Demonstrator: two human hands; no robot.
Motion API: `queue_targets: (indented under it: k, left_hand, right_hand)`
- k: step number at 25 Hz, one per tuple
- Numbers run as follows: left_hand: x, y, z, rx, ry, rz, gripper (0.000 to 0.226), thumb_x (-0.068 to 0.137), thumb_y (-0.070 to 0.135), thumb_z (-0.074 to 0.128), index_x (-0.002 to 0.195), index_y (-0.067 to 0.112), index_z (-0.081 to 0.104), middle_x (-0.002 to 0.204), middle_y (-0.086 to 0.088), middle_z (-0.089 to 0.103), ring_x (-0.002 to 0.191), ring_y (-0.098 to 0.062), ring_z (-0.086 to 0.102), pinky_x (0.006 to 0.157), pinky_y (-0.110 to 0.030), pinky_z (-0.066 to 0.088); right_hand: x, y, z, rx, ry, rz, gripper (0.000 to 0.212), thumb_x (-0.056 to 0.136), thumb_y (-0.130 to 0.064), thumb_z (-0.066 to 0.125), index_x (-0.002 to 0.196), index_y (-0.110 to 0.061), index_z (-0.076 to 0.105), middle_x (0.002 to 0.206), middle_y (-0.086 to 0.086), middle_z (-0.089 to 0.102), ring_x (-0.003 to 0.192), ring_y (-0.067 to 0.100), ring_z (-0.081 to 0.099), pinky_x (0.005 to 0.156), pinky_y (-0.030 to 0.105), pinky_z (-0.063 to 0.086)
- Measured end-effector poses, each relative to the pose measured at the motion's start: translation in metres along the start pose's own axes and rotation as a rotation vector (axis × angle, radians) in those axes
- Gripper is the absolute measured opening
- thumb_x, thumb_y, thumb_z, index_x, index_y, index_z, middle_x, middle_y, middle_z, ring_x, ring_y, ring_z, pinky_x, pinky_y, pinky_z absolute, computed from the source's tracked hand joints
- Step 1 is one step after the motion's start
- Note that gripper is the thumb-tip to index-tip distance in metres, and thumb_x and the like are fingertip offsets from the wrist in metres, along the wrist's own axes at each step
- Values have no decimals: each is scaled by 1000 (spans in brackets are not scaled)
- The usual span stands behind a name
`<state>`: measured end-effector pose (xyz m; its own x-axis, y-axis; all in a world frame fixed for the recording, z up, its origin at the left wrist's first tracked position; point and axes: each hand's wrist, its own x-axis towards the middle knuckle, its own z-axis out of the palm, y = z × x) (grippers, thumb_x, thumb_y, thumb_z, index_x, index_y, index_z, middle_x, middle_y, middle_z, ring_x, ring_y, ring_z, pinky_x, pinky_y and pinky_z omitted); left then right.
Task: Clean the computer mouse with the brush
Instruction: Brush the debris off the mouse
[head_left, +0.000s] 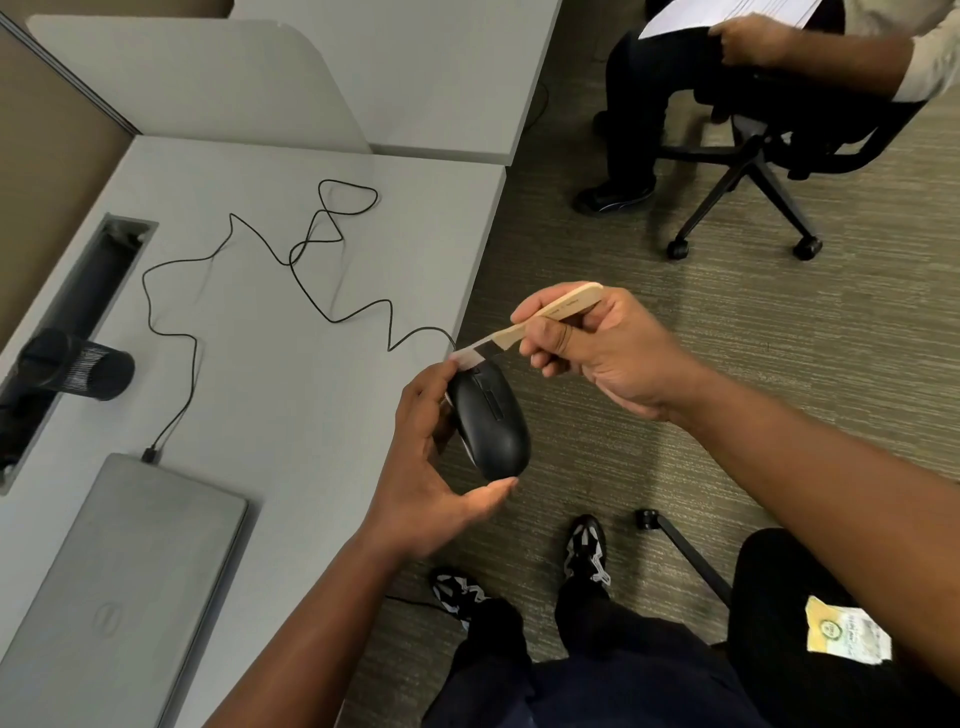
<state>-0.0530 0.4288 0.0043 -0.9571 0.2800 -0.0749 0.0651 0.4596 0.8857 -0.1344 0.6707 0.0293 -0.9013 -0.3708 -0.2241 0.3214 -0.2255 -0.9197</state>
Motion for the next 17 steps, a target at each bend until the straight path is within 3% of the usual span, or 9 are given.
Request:
queue_targets:
  k: [3, 5, 11, 15, 17]
  left_hand:
    - [-4, 0, -1, -40, 4, -52, 128, 65, 19, 100, 161, 49, 22, 166, 14, 30, 151, -17, 45, 117, -49, 48]
    - [-7, -3, -1, -37, -4, -72, 131, 65, 21, 100, 162, 50, 17, 167, 17, 28, 150, -15, 45, 118, -50, 46]
    - [-7, -1, -1, -56, 10, -68, 131, 65, 21, 100, 161, 54, 18, 167, 16, 29, 150, -15, 46, 118, -50, 46]
    - [-10, -1, -1, -37, 29, -58, 127, 63, 30, 100, 159, 57, 21, 165, 18, 31, 150, -16, 46, 118, -49, 47]
    - [-10, -1, -1, -22, 36, -41, 125, 64, 31, 99, 159, 53, 23, 163, 18, 32, 150, -17, 46, 117, -48, 48]
  right_hand:
    - [2, -4, -9, -202, -6, -17, 13, 93, -12, 69, 104, -9, 75, 86, 12, 72, 79, 20, 65, 69, 27, 57]
    - [2, -6, -16, -288, 10, -45, 10, 96, -7, 67, 103, -9, 75, 85, 12, 71, 79, 20, 65, 70, 29, 57]
    - [2, -10, -10, -268, -61, -75, 11, 95, -6, 67, 104, -8, 74, 87, 14, 73, 81, 19, 68, 71, 26, 58]
    - [2, -10, -19, -364, 22, -44, 9, 97, -8, 67, 103, -10, 74, 84, 11, 73, 78, 18, 67, 69, 28, 56]
    - [2, -11, -18, -202, 93, -3, 11, 97, -10, 66, 105, -8, 73, 83, 11, 72, 75, 18, 66, 67, 27, 56]
